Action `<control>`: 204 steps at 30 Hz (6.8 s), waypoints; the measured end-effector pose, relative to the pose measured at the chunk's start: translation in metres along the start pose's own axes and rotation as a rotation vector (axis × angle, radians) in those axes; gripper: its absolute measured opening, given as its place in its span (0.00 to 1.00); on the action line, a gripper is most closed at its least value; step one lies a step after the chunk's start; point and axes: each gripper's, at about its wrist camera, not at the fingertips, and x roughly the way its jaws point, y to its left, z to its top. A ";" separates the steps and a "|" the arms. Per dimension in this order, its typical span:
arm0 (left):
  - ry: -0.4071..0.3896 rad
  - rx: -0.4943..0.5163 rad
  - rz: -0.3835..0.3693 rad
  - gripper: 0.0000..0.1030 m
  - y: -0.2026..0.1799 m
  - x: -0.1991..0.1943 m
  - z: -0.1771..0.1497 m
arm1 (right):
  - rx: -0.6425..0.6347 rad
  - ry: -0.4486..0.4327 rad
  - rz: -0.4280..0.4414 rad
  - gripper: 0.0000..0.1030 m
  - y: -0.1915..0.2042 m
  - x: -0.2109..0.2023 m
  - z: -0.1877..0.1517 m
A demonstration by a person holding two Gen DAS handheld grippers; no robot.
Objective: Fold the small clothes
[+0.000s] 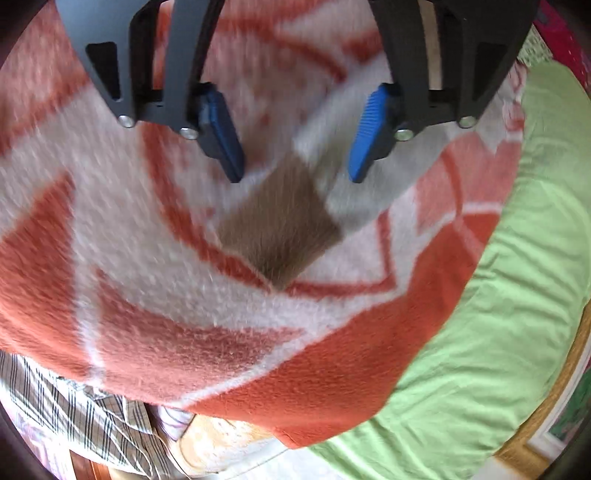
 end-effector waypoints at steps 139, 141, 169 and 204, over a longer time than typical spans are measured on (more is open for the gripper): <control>0.053 0.389 -0.102 0.10 0.076 0.024 0.144 | -1.253 0.401 0.479 0.06 0.394 0.128 -0.097; 0.067 0.289 -0.059 0.10 0.097 0.043 0.150 | -1.218 0.361 0.439 0.06 0.390 0.134 -0.098; 0.157 -0.088 -0.093 0.62 0.185 -0.158 -0.167 | -0.952 0.482 0.556 0.48 0.293 -0.012 -0.294; 0.155 0.120 -0.460 0.03 -0.027 -0.118 -0.127 | -0.680 0.371 0.433 0.48 0.182 -0.055 -0.266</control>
